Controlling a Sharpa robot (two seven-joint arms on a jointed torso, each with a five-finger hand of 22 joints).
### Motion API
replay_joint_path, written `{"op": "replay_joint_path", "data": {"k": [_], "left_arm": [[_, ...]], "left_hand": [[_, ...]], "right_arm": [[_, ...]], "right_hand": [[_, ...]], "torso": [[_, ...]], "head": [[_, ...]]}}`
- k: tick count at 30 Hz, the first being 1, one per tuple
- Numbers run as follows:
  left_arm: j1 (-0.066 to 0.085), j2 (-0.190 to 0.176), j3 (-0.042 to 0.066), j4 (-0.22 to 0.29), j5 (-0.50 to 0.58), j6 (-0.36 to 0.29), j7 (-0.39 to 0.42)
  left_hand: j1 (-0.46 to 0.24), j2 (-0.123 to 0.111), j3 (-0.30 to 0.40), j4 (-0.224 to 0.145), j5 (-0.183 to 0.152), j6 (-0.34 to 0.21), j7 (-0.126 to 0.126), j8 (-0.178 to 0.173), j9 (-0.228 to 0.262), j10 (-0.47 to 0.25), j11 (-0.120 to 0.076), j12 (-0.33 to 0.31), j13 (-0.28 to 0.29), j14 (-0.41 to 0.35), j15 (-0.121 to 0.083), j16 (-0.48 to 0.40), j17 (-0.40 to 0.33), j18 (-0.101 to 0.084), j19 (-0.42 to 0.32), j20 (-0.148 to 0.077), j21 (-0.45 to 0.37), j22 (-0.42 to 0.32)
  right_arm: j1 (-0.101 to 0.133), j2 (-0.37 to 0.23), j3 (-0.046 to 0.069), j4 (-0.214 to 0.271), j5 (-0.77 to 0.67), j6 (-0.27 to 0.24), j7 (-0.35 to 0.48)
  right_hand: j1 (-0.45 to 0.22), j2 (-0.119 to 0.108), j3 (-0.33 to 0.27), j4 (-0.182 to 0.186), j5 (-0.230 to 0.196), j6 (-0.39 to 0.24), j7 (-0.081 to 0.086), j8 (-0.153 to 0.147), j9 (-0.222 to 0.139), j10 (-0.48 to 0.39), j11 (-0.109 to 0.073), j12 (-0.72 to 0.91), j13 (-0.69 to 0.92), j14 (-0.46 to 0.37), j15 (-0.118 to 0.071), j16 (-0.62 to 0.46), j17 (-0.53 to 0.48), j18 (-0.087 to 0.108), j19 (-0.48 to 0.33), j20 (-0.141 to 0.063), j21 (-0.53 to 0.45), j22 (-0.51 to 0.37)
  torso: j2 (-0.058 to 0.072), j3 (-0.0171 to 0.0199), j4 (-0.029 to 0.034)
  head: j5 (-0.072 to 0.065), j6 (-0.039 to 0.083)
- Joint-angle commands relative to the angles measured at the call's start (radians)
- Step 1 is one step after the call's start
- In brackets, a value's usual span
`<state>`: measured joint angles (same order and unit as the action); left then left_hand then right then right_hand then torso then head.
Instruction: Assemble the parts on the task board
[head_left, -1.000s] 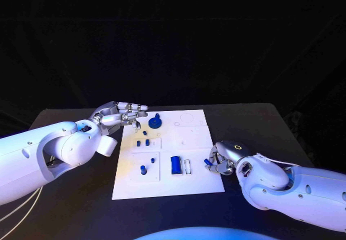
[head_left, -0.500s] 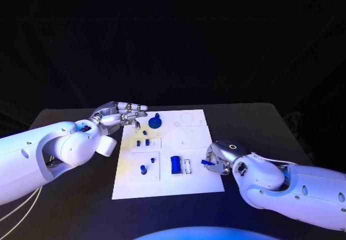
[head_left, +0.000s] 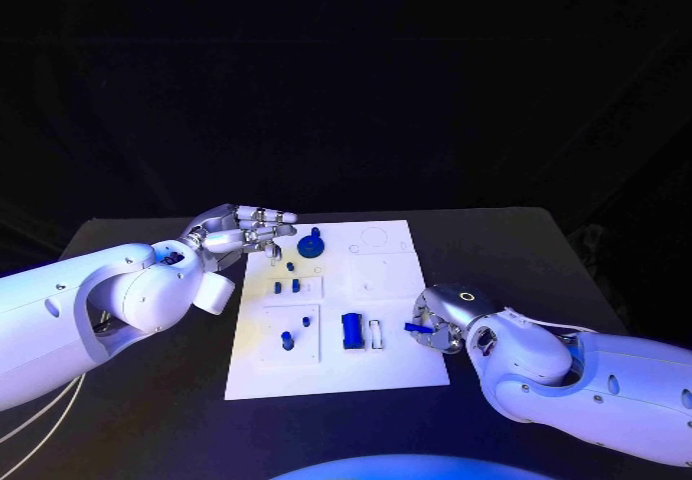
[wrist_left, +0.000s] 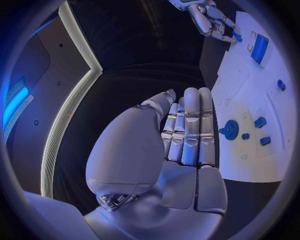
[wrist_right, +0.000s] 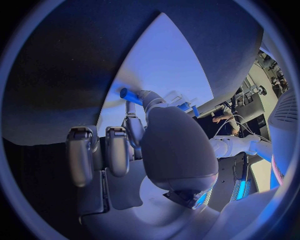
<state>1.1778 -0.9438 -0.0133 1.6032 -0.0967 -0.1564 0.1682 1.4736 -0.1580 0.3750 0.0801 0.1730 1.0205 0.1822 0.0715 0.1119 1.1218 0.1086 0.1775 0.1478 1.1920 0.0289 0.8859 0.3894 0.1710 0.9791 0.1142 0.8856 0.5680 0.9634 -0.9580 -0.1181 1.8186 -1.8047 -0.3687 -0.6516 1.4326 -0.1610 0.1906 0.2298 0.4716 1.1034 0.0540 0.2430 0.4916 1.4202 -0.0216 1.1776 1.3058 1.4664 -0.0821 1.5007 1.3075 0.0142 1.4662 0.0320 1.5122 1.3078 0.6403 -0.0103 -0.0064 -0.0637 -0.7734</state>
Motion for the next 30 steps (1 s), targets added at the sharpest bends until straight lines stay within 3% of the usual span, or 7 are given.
{"op": "replay_joint_path", "data": {"k": [1, 8, 16, 27, 30], "left_arm": [[0.001, 0.002, 0.001, 0.002, -0.007, 0.02, -0.001], [0.001, 0.004, 0.001, 0.002, -0.007, 0.02, -0.001], [0.001, 0.006, 0.001, 0.002, -0.008, 0.021, -0.001], [0.0, 0.008, 0.001, 0.004, -0.008, 0.023, 0.0], [0.0, 0.008, 0.001, 0.004, -0.008, 0.023, 0.0]], "left_hand": [[-0.002, 0.002, -0.005, 0.0, 0.0, -0.007, 0.002, 0.005, -0.002, -0.006, 0.003, 0.004, 0.001, -0.006, 0.0, -0.003, -0.002, 0.014, -0.002, 0.005, -0.007, -0.001], [-0.002, 0.002, -0.005, 0.0, 0.0, -0.007, 0.002, 0.005, -0.002, -0.006, 0.003, 0.004, 0.001, -0.006, 0.0, -0.003, -0.002, 0.014, -0.002, 0.005, -0.007, -0.001], [-0.002, 0.002, -0.005, 0.0, 0.0, -0.007, 0.002, 0.005, -0.002, -0.006, 0.003, 0.004, 0.001, -0.006, 0.0, -0.003, -0.002, 0.014, -0.002, 0.005, -0.007, -0.001], [-0.002, 0.002, -0.005, 0.0, 0.0, -0.007, 0.002, 0.005, -0.002, -0.006, 0.003, 0.004, 0.001, -0.006, 0.0, -0.003, -0.002, 0.014, -0.002, 0.005, -0.007, -0.001], [-0.002, 0.002, -0.005, 0.0, 0.0, -0.007, 0.002, 0.005, -0.002, -0.006, 0.003, 0.004, 0.001, -0.006, 0.0, -0.003, -0.002, 0.014, -0.002, 0.005, -0.007, -0.001]], "right_arm": [[-0.005, -0.006, -0.008, 0.002, 0.089, 0.007, -0.032], [0.022, -0.01, -0.004, 0.035, 0.171, -0.07, -0.024], [0.046, 0.002, -0.002, 0.063, 0.231, -0.119, -0.002], [0.05, 0.063, -0.002, 0.031, 0.297, -0.104, 0.019], [0.047, 0.078, -0.002, 0.019, 0.307, -0.098, 0.021]], "right_hand": [[-0.019, -0.009, 0.041, -0.016, 0.018, 0.012, -0.007, 0.008, 0.006, 0.002, -0.006, 0.006, 0.004, 0.078, -0.004, 0.004, 0.139, -0.003, 0.082, -0.005, 0.008, 0.248], [-0.036, -0.017, 0.057, -0.01, 0.025, 0.012, -0.008, 0.01, 0.009, 0.005, -0.006, 0.009, 0.006, 0.079, -0.004, 0.006, 0.143, -0.005, 0.087, -0.005, 0.018, 0.251], [-0.052, -0.021, 0.067, -0.003, 0.026, 0.012, -0.009, 0.011, 0.013, 0.009, -0.007, 0.014, 0.01, 0.08, -0.005, 0.009, 0.148, -0.007, 0.09, -0.006, 0.025, 0.253], [-0.102, -0.026, 0.074, 0.019, 0.027, 0.018, -0.013, 0.018, 0.021, 0.023, -0.01, 0.035, 0.024, 0.083, -0.007, 0.016, 0.161, -0.01, 0.096, -0.007, 0.039, 0.257], [-0.128, -0.028, 0.065, 0.029, 0.05, 0.023, -0.015, 0.022, 0.026, 0.029, -0.012, 0.046, 0.031, 0.083, -0.008, 0.018, 0.164, -0.01, 0.097, -0.008, 0.042, 0.258]], "torso": [[0.0, 0.0006, -0.0009], [0.001, -0.0001, 0.0001], [0.001, -0.0003, 0.0005], [0.001, -0.0006, 0.0006], [0.002, 0.0004, 0.0]], "head": [[0.0, 0.002], [-0.002, 0.006], [-0.001, 0.005], [0.002, 0.001], [0.003, -0.001]]}}
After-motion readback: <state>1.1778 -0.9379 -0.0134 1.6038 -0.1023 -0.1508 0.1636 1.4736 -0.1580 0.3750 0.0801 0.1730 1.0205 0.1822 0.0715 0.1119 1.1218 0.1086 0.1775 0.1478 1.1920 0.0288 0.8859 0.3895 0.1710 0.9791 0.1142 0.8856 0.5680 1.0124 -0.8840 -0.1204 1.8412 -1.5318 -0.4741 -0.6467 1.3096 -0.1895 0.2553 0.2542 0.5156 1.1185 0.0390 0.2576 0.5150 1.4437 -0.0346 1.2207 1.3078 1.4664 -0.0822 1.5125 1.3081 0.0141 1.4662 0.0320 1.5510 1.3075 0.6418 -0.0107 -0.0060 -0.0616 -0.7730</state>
